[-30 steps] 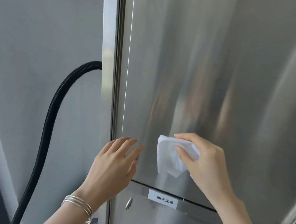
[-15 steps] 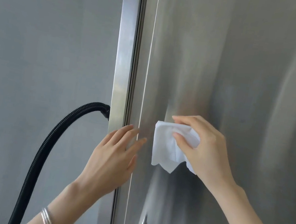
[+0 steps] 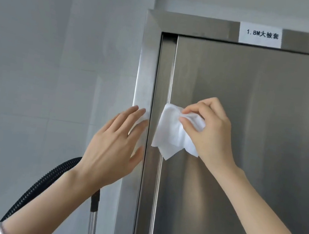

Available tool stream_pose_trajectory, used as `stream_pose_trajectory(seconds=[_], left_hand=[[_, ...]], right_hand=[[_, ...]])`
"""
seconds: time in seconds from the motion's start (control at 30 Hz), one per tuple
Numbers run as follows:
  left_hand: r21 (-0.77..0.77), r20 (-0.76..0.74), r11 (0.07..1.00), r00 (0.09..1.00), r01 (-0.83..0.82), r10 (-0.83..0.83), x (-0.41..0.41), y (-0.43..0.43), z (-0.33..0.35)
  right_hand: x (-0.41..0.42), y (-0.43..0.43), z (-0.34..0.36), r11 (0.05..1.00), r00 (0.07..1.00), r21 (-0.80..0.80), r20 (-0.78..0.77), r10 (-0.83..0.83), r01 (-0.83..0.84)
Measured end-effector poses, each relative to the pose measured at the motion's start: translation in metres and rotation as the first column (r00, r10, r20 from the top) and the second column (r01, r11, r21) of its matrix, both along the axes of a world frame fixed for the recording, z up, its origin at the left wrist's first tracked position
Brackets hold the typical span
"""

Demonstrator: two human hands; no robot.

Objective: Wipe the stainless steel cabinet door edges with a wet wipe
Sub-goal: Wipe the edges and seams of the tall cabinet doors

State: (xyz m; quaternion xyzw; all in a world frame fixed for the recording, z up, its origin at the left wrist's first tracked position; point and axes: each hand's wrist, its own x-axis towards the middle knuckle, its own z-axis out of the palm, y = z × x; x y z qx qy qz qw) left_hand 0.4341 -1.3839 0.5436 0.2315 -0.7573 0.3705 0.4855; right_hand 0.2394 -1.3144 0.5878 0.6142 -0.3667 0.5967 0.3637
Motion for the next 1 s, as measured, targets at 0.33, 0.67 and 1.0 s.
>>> stream_pose_trajectory(seconds=[0.33,0.67,1.0], left_hand=[[0.039,-0.034,0.994,0.994,0.104,-0.103,-0.019,-0.041,0.026],[-0.076,0.044,0.987,0.989,0.145,-0.142,-0.014,-0.070,0.028],[-0.107,0.038,0.985,0.991,0.133,-0.130,-0.014,-0.076,0.028]], right_hand=[[0.008,-0.047,0.043,0.882,0.885,-0.334,-0.213,-0.415,0.333],[0.019,-0.070,0.046,0.835,0.762,-0.262,-0.342,-0.550,0.485],[0.026,-0.072,0.058,0.773,0.722,-0.334,-0.289,-0.629,0.539]])
